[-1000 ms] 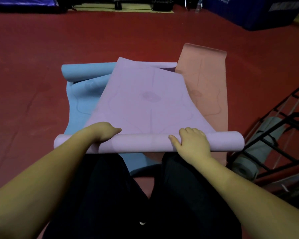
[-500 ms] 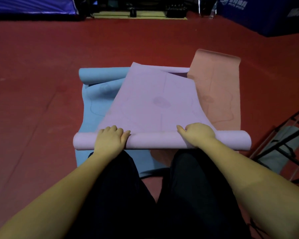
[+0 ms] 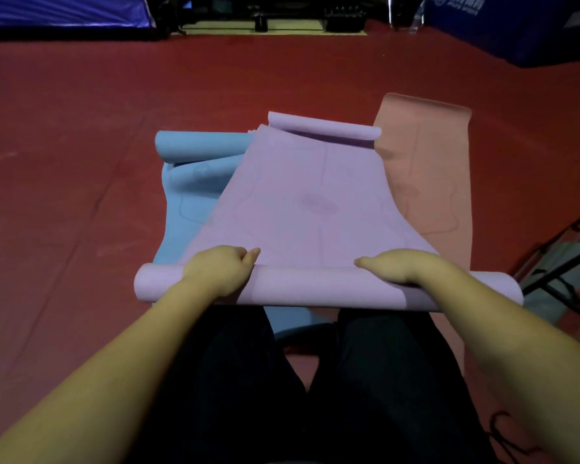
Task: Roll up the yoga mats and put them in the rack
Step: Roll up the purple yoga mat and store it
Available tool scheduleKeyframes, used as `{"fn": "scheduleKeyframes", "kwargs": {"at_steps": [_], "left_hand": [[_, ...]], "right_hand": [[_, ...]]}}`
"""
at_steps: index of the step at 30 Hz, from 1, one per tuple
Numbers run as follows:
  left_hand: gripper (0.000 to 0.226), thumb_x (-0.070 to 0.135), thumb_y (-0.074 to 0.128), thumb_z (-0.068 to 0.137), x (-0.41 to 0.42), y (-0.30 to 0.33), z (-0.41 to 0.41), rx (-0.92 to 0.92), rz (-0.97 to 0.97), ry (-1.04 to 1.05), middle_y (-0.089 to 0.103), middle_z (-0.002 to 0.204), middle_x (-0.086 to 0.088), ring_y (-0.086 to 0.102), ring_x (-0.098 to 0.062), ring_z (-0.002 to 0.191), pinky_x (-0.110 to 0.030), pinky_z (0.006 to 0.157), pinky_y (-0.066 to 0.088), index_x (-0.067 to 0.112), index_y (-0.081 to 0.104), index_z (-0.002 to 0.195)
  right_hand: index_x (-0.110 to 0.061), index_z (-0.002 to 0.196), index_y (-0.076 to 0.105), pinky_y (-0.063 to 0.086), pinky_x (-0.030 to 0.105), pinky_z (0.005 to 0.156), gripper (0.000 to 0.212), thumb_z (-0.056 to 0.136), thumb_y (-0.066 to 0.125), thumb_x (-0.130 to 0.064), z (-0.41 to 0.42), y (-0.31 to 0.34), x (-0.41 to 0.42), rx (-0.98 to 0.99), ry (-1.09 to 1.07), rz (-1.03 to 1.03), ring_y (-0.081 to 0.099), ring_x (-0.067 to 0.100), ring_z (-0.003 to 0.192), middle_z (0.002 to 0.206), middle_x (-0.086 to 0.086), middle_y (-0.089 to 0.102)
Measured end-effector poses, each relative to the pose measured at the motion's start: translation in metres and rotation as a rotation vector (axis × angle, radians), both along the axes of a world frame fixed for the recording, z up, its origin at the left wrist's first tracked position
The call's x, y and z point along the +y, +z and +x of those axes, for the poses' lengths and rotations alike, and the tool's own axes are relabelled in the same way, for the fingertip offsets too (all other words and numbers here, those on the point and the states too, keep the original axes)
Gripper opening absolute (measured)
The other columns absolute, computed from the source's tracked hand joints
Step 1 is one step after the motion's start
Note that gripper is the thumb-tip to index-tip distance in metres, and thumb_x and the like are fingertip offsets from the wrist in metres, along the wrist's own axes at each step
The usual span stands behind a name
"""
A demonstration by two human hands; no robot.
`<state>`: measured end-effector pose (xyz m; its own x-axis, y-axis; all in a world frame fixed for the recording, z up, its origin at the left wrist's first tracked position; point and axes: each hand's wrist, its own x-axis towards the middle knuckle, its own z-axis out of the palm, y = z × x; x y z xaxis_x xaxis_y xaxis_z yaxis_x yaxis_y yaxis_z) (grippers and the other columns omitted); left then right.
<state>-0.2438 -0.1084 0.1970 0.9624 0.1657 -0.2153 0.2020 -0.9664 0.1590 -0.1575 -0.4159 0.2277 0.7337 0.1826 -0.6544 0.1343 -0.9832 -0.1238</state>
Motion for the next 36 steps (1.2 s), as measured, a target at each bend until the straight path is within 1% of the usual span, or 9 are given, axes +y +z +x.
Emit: {"fn": "scheduleKeyframes", "kwargs": {"at_steps": [3, 7, 13, 19, 23, 25, 27, 31, 36], "left_hand": [[0.053, 0.055, 0.022, 0.103, 0.003, 0.001, 0.006, 0.058, -0.018, 0.015, 0.065, 0.118, -0.011, 0.057, -0.031, 0.11, -0.037, 0.09, 0.042, 0.022, 0.063, 0.092], [0.058, 0.05, 0.022, 0.104, 0.005, 0.004, 0.017, 0.141, -0.02, 0.004, 0.055, 0.134, -0.011, 0.048, -0.029, 0.123, -0.04, 0.102, 0.038, 0.017, 0.066, 0.122], [0.059, 0.049, 0.034, 0.103, 0.013, 0.002, 0.037, 0.268, -0.116, 0.068, 0.05, 0.146, -0.017, 0.047, -0.034, 0.13, -0.036, 0.106, 0.034, 0.005, 0.057, 0.134], [0.024, 0.028, 0.051, 0.093, 0.012, 0.001, 0.059, 0.378, -0.18, 0.054, 0.059, 0.129, -0.008, 0.049, -0.021, 0.106, -0.031, 0.09, 0.035, 0.017, 0.063, 0.11], [0.018, 0.028, 0.055, 0.088, 0.011, -0.002, 0.066, 0.391, -0.205, 0.071, 0.063, 0.124, -0.008, 0.054, -0.023, 0.105, -0.033, 0.088, 0.039, 0.018, 0.066, 0.098], [0.028, 0.034, 0.051, 0.096, 0.007, -0.002, 0.065, 0.362, -0.175, 0.077, 0.06, 0.132, -0.012, 0.054, -0.028, 0.113, -0.034, 0.093, 0.039, 0.017, 0.067, 0.112], [0.047, 0.042, 0.036, 0.104, 0.005, -0.004, 0.062, 0.263, -0.091, 0.075, 0.056, 0.138, -0.016, 0.051, -0.031, 0.123, -0.036, 0.099, 0.038, 0.01, 0.063, 0.125], [0.055, 0.042, 0.025, 0.105, 0.006, -0.011, 0.042, -0.077, 0.039, -0.005, 0.065, 0.11, -0.015, 0.057, -0.034, 0.103, -0.041, 0.085, 0.046, 0.008, 0.068, 0.101], [0.056, 0.05, 0.032, 0.092, 0.002, -0.039, 0.003, -0.303, 0.075, -0.053, 0.058, 0.071, -0.014, 0.057, -0.036, 0.072, -0.04, 0.066, 0.043, 0.008, 0.063, 0.07]], "right_hand": [[-0.017, 0.138, 0.051, 0.031, 0.04, 0.109, 0.059, 0.1, 0.029, -0.055, 0.0, -0.014, 0.001, -0.153, 0.015, 0.034, 0.034, 0.028, 0.136, 0.146, 0.011, 0.041], [-0.015, 0.084, 0.063, 0.036, 0.033, 0.068, 0.039, 0.1, 0.037, -0.04, -0.013, -0.026, 0.003, -0.651, -0.041, 0.139, 0.056, 0.029, 0.09, 0.105, 0.011, 0.064], [-0.01, 0.069, 0.057, 0.04, 0.039, 0.06, 0.038, 0.094, 0.043, -0.035, -0.036, -0.045, 0.0, -0.943, -0.059, 0.274, 0.056, 0.034, 0.08, 0.075, 0.01, 0.06], [-0.007, 0.1, 0.07, 0.043, 0.041, 0.087, 0.042, 0.091, 0.041, -0.035, -0.062, -0.066, -0.006, -1.028, 0.061, 0.211, 0.063, 0.031, 0.09, 0.096, 0.008, 0.07], [-0.013, 0.077, 0.067, 0.041, 0.037, 0.072, 0.043, 0.091, 0.038, -0.042, -0.043, -0.062, -0.003, -1.015, 0.007, 0.144, 0.06, 0.031, 0.074, 0.074, 0.005, 0.066], [-0.015, 0.067, 0.063, 0.04, 0.037, 0.067, 0.046, 0.09, 0.036, -0.044, -0.032, -0.059, 0.002, -0.978, 0.003, 0.108, 0.06, 0.032, 0.068, 0.066, 0.005, 0.063], [-0.014, 0.062, 0.062, 0.04, 0.036, 0.064, 0.05, 0.088, 0.033, -0.046, -0.024, -0.057, 0.005, -0.917, -0.001, 0.089, 0.06, 0.033, 0.065, 0.063, 0.007, 0.063], [-0.013, 0.067, 0.066, 0.04, 0.037, 0.069, 0.062, 0.086, 0.021, -0.051, -0.012, -0.052, 0.012, -0.834, 0.02, 0.075, 0.063, 0.034, 0.07, 0.072, 0.009, 0.068], [-0.016, 0.095, 0.072, 0.043, 0.033, 0.082, 0.053, 0.098, 0.031, -0.05, 0.004, -0.048, 0.015, -0.738, 0.029, -0.012, 0.065, 0.032, 0.096, 0.102, 0.008, 0.072]]}}
